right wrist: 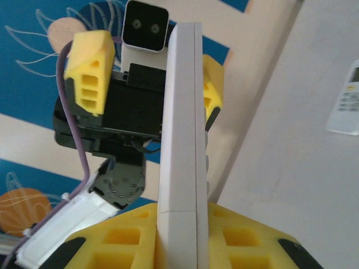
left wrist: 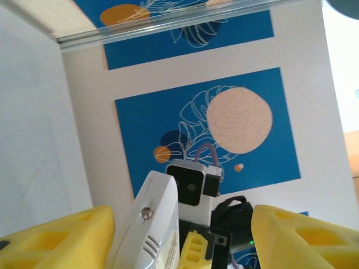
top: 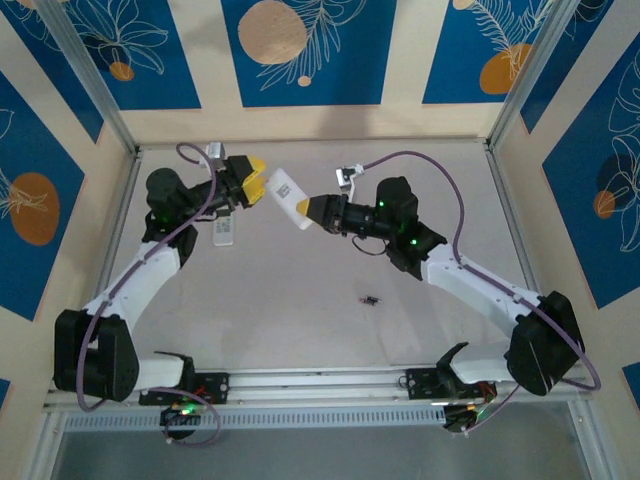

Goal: Load the batteries into the remote control

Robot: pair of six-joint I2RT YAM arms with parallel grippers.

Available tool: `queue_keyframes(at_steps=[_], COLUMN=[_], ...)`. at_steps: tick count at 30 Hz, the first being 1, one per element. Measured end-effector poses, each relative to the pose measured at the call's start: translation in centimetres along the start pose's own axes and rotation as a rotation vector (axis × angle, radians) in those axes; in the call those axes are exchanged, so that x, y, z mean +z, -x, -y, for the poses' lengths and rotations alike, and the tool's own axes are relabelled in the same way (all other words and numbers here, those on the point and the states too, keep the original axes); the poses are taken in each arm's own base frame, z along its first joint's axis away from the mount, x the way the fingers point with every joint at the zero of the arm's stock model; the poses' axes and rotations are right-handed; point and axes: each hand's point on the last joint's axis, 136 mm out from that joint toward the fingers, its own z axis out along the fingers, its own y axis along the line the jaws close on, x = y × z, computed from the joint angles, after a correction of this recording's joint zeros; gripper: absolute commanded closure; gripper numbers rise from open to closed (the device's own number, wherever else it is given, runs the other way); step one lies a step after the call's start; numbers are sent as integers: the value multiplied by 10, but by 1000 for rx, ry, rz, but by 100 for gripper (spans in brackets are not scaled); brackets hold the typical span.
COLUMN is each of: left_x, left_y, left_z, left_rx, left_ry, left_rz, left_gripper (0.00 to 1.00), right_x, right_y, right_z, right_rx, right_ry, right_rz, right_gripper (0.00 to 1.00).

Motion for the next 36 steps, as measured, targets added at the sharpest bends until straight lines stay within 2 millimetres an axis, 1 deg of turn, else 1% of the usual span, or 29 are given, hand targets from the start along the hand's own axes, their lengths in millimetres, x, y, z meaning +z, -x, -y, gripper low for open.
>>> queue_keyframes(at_steps=[1,3,5,7,12,14,16,17,18,21,24,26,28,30,33,36], left_x=[0,6,9,9,7,7,6,6,5,6,6,6,6,6,7,7], left_y=[-2,-15,-27,-33,-32,-32,-31,-31,-31,-31,-28,-26,-24,-22,-22,-25], left_z=[2,9,14,17,15,14,14,15,17,17,14,11,8,6,1,-3], left_rx=[6,20,32,42,56,69,87,105,116,150,179,197,205,213,229,248], left_ry=[-5,-19,-27,-26,-7,-1,3,3,4,12,34,51,68,82,104,137], left_rz=[-4,-43,-73,-84,-67,-64,-56,-52,-49,-44,-34,-24,-12,-2,6,12], left_gripper=[43,46,47,50,73,80,84,86,88,91,94,97,100,100,100,100], right_x=[2,6,10,13,23,26,26,26,26,23,11,1,-7,-12,-8,0], right_y=[2,7,10,13,12,11,12,11,11,9,4,2,2,1,-3,-7], right_z=[-5,-12,-16,-19,-27,-30,-30,-30,-29,-21,-15,-16,-22,-29,-33,-26], right_rx=[3,10,14,16,19,23,35,40,42,68,87,91,83,74,71,83], right_ry=[16,37,53,67,103,110,111,110,107,83,48,35,39,49,56,39], right_rz=[1,5,1,1,-18,-21,-20,-23,-25,-23,-2,21,48,62,62,52], right_gripper=[85,85,85,85,84,81,74,68,59,44,38,39,41,42,44,50])
